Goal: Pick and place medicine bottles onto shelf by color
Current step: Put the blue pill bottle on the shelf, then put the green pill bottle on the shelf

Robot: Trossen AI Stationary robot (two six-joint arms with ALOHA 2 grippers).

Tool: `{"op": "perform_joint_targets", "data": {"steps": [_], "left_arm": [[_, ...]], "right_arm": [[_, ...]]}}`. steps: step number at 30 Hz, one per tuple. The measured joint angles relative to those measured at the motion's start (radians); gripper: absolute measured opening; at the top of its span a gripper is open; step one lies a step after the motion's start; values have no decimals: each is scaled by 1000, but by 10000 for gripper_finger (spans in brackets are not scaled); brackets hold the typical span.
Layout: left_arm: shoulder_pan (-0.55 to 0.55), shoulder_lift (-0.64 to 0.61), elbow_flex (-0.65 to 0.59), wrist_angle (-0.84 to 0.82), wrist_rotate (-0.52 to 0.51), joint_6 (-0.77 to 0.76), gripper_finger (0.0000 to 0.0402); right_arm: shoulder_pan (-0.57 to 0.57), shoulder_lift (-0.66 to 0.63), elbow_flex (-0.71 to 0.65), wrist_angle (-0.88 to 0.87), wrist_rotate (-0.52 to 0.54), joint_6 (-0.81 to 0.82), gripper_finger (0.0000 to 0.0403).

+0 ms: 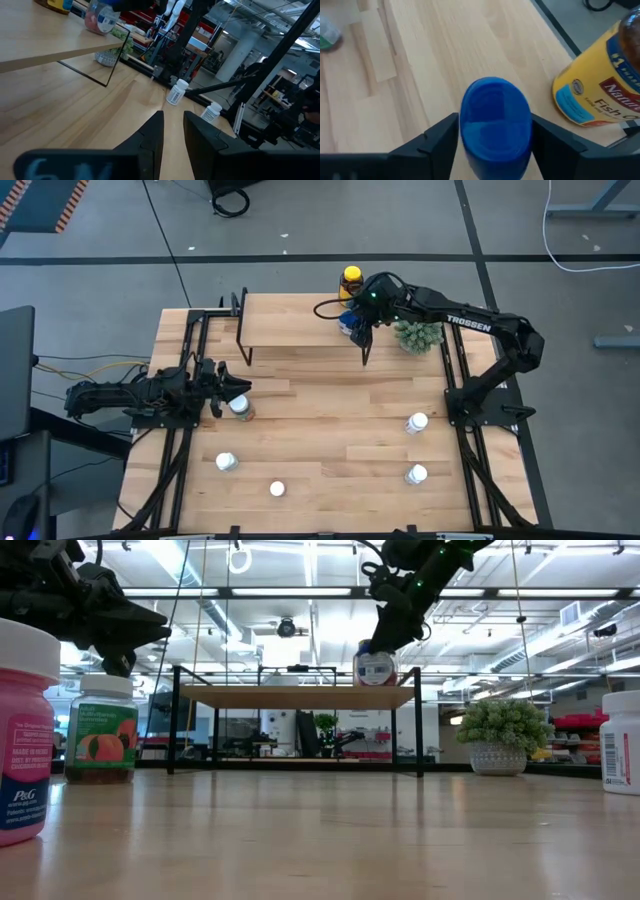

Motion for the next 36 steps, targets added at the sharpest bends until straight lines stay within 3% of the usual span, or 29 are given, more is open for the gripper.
{"op": "perform_joint_targets", "data": {"steps": [8, 19, 27, 32, 36], "left_arm": [[0, 0, 0, 0, 0, 0, 82], [0, 0, 0, -5, 1, -1, 80], [0, 0, 0, 26, 1, 3, 84], [0, 2, 44, 145, 37, 144, 102], [0, 69, 247, -112, 21, 188, 127]], "right_arm": [[0, -6, 0, 4, 18, 0, 285], [37, -123, 1, 19, 25, 58, 298], [239, -161, 2, -38, 33, 137, 298], [372, -161, 2, -63, 101, 132, 298], [448, -161, 2, -65, 144, 134, 298]]}}
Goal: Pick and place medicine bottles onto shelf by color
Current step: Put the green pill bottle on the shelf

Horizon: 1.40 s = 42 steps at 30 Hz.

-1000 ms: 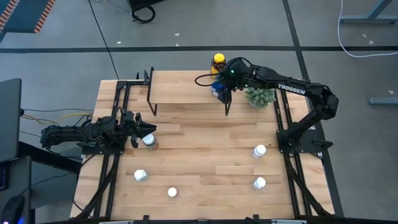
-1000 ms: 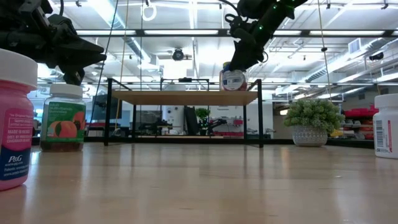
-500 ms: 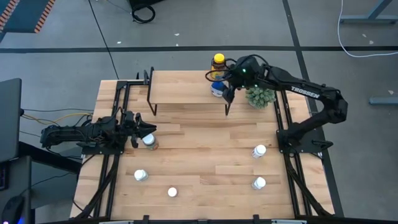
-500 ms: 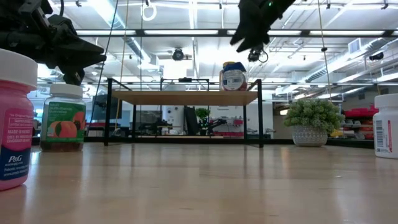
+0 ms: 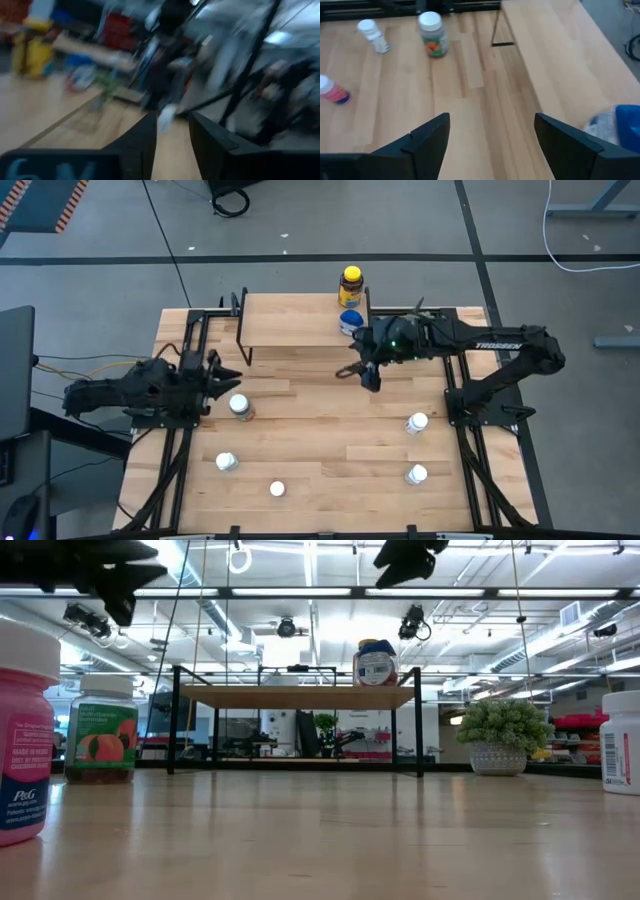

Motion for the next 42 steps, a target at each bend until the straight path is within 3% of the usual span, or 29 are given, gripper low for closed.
{"op": "perform_joint_targets", "data": {"steps": [9, 14, 18, 24, 32, 36, 42], "left_arm": [[0, 488, 547, -660, -42, 82, 166], [0, 754, 717, -921, -8, 122, 164], [0, 905, 737, -998, 64, 116, 180], [0, 1063, 736, -1135, 78, 92, 259], [0, 1091, 736, -1145, 101, 27, 346], [-7, 1091, 736, -1147, 132, -3, 360], [-22, 1133, 735, -1151, 69, 18, 361]], "right_arm": [[102, 0, -31, 1, 102, 37, 298], [130, 1, -146, 96, 141, 58, 298], [145, 2, -228, 135, 141, 78, 298], [164, 2, -251, 159, 149, 83, 298], [175, 2, -246, 178, 149, 57, 298], [175, 2, -246, 181, 149, 50, 298], [175, 2, -246, 182, 149, 51, 298]]}}
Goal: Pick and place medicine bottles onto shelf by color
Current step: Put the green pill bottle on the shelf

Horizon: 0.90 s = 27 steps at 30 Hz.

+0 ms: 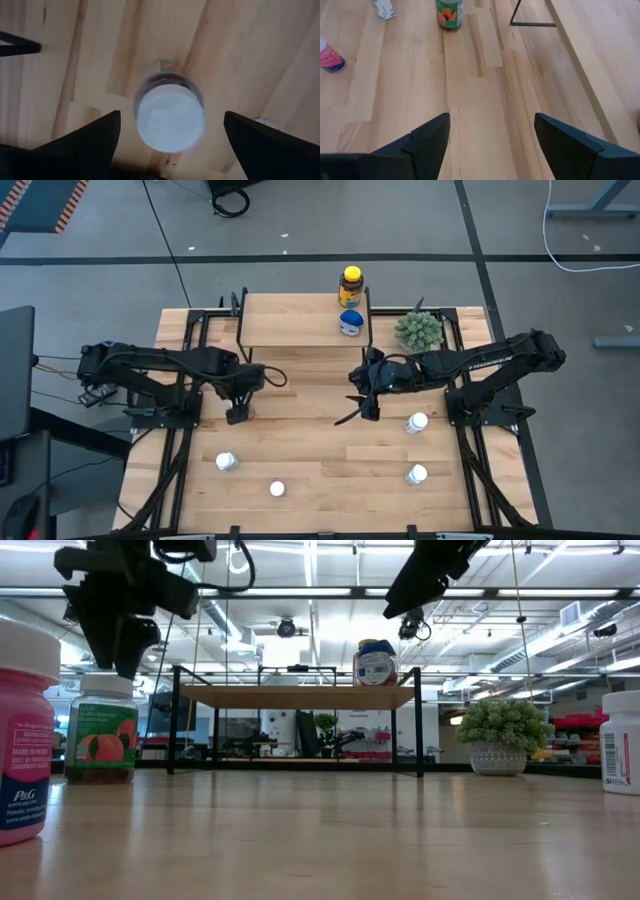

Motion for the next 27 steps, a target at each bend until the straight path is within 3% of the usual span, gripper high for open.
{"op": "perform_joint_targets", "data": {"steps": [13, 17, 22, 27], "left_arm": [[0, 137, 0, -41, -2, 2, 340], [0, 141, 0, -41, -1, 4, 310], [11, 135, 0, -44, 1, 2, 235], [49, 136, 4, -47, 16, 4, 231]], "right_arm": [[0, 0, 0, 0, 4, 13, 298], [0, 0, 1, -2, 4, 15, 298], [0, 0, 1, -28, 2, 68, 298], [0, 0, 1, -69, -10, 110, 298]]}}
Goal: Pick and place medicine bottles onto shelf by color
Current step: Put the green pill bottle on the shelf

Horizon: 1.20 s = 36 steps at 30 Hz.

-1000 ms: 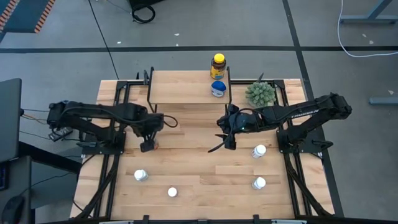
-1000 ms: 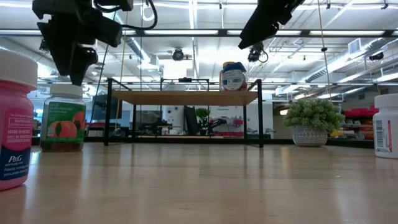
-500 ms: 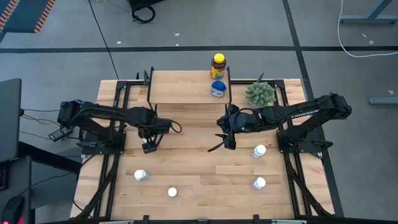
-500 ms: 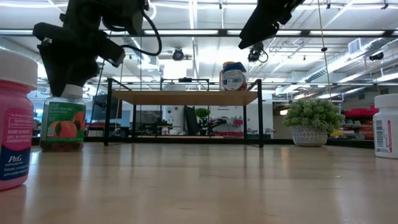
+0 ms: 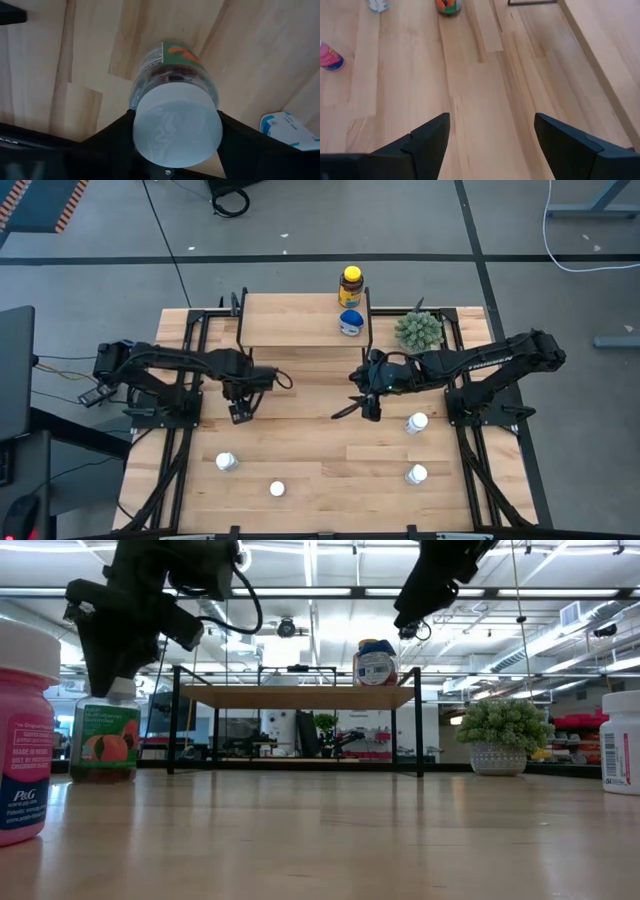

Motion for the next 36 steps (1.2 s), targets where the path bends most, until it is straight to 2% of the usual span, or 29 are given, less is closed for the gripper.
{"op": "perform_joint_targets", "data": {"steps": [3, 5, 12, 17, 22, 27, 33, 36], "left_arm": [[25, 1, 59, -37, 18, 21, 231], [43, 1, 140, -86, 18, 47, 231], [145, 17, 552, -208, -57, 181, 231], [215, 132, 856, -320, -103, 276, 231], [251, 270, 1070, -315, -96, 383, 231], [288, 406, 1176, -310, -97, 469, 231], [313, 521, 1195, -315, -108, 533, 232], [315, 540, 1200, -313, -128, 557, 245]], "right_arm": [[0, 0, 0, -6, 0, 4, 298], [0, 0, 0, -7, -2, 4, 298], [0, 0, 0, -6, -2, 4, 298], [0, 0, 0, -6, -3, 4, 298], [0, 0, 0, -6, -14, 4, 298], [0, 0, 0, -7, -14, 24, 298], [0, 0, 0, -7, -14, 29, 298], [0, 0, 0, -7, -14, 28, 298]]}}
